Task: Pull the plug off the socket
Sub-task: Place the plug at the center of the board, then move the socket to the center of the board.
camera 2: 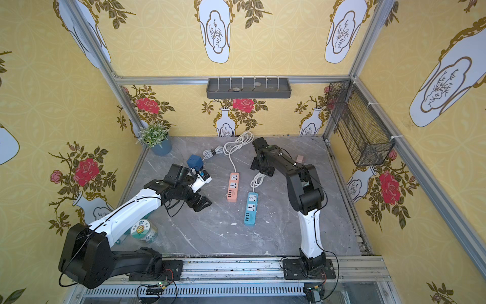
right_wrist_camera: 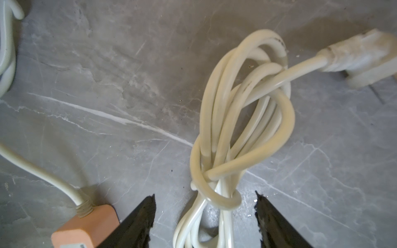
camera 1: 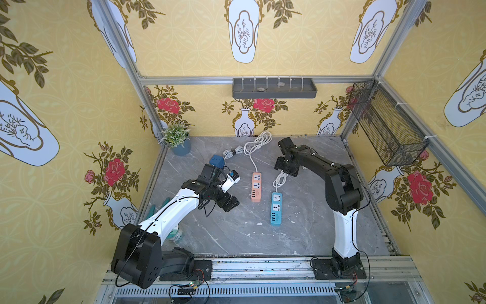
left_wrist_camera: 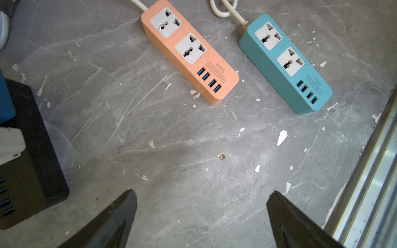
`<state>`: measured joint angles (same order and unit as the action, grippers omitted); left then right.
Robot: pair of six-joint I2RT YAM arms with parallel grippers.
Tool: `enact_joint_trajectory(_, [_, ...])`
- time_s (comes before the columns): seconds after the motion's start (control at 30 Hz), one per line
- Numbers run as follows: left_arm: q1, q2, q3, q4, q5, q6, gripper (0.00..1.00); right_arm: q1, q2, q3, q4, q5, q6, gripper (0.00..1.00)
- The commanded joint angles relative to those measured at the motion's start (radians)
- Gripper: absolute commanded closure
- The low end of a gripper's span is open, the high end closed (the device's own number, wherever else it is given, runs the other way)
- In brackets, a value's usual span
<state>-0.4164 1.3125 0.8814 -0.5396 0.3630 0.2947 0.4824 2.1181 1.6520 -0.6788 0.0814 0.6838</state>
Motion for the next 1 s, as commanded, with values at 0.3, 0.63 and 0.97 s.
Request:
enact_joint_trajectory(0.3, [0.001, 0.008, -0.009, 0.011, 0.001, 0.004, 0.0, 0.005, 0.065, 0.026, 0.011, 0.065, -0.018, 0.45])
enact_joint_trajectory(0.63, [0.001, 0.017, -0.015, 0.021, -0.011, 0.006, 0.0, -0.014, 0.088, 0.073, 0.046, 0.078, -0.087, 0.87])
enact_joint_trajectory(0.97, [0.001, 0.027, -0.013, 0.024, -0.02, 0.006, 0.0, -0.094, 0.129, 0.163, 0.183, -0.024, -0.247, 0.95])
